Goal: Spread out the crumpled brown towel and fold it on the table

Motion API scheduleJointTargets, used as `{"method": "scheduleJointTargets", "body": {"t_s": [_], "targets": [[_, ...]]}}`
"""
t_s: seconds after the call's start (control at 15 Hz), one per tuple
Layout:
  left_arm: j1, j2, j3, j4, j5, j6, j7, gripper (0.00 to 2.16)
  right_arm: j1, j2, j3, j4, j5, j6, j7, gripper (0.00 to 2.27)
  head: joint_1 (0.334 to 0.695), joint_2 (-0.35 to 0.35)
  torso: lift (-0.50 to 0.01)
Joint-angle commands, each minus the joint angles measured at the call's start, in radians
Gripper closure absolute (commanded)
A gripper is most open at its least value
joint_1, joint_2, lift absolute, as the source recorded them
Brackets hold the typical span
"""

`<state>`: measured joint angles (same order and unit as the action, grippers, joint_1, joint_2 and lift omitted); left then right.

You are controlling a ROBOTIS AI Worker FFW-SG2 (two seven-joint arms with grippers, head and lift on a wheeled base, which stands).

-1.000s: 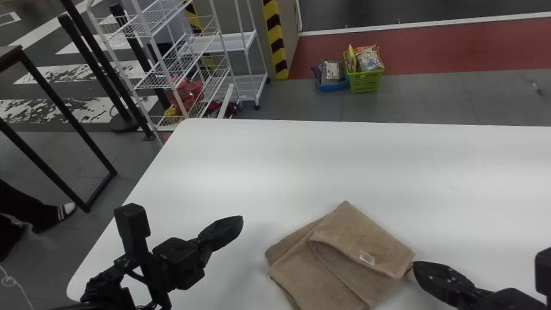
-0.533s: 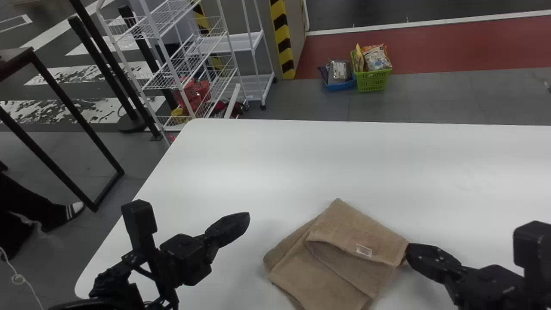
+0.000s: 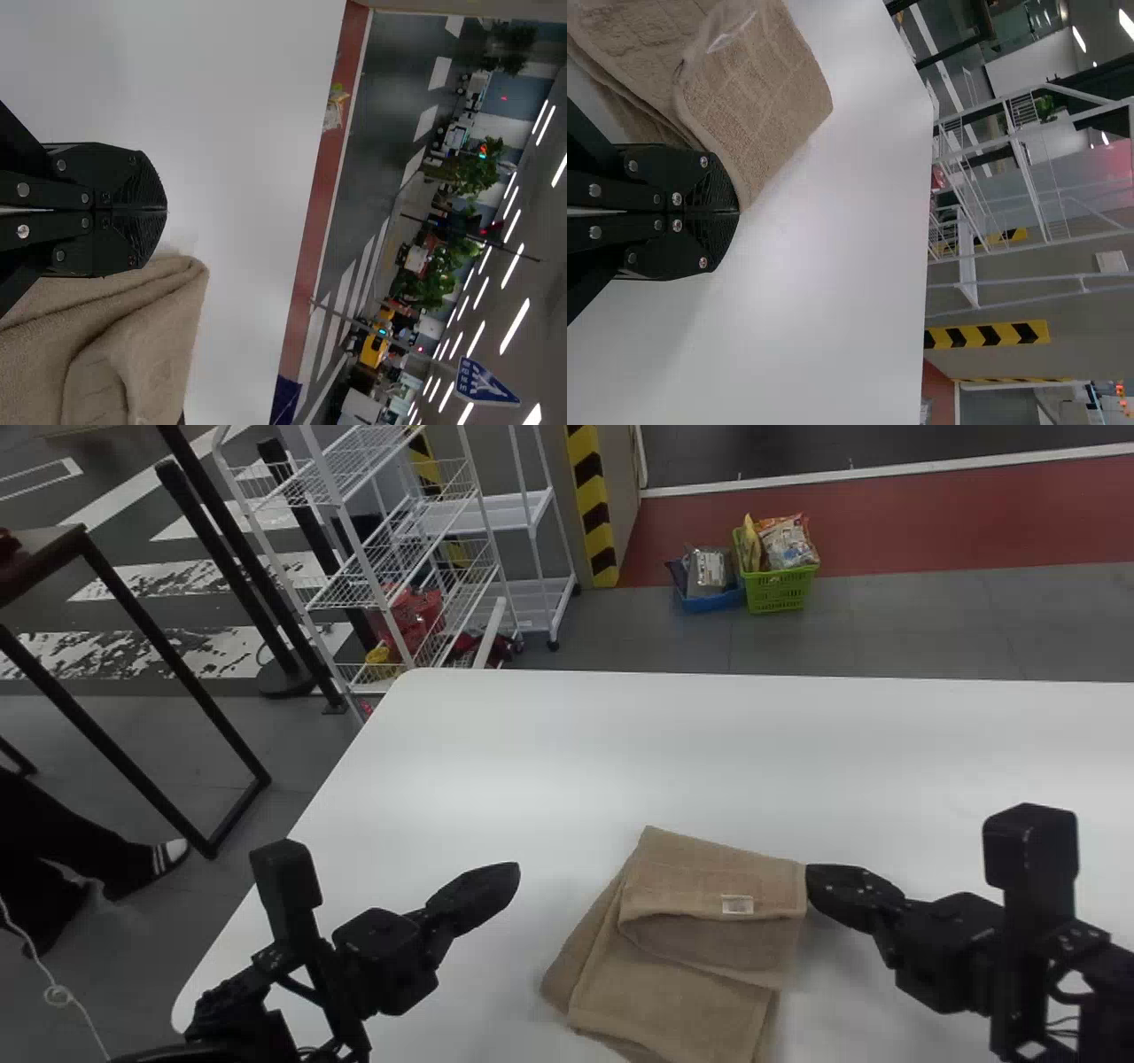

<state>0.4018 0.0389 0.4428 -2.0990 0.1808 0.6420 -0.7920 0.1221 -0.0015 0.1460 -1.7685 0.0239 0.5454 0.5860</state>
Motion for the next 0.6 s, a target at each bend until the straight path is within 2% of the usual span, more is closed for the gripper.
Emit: {"method": "scheduleJointTargets", "body": {"t_s": [0.0,0.2,0.27,0.4,0.47,0.53], "targets": [[0.000,0.001,0.017,-0.003,0.012,0.005,-0.003,1.95,0.002,0.002,0.020,-0.005,0.001,-0.003,-0.002,1.30,0.695,0.314,-0.127],[-0.003,0.004,0.037,-0.003,0.025,0.017,-0.013,1.95,0.021,0.002,0.001,-0.077,0.011,0.046,0.029,1.30,0.695,0.337,-0.127],[-0.001,0.004,0.039,-0.004,0.032,0.020,-0.013,1.94,0.039,0.002,-0.028,-0.129,0.005,0.077,0.072,1.30,0.695,0.340,-0.127],[0.000,0.004,0.039,-0.024,0.035,0.038,-0.013,1.95,0.041,0.002,-0.120,-0.269,0.014,0.350,0.241,1.21,0.695,0.345,-0.127],[0.002,0.004,0.039,-0.030,0.037,0.045,-0.015,1.95,0.044,0.002,-0.143,-0.361,0.024,0.445,0.281,0.76,0.695,0.342,-0.127],[0.000,0.004,0.039,-0.041,0.037,0.069,-0.013,1.94,0.054,0.002,-0.146,-0.460,0.041,0.577,0.304,0.17,0.695,0.334,-0.127]]}}
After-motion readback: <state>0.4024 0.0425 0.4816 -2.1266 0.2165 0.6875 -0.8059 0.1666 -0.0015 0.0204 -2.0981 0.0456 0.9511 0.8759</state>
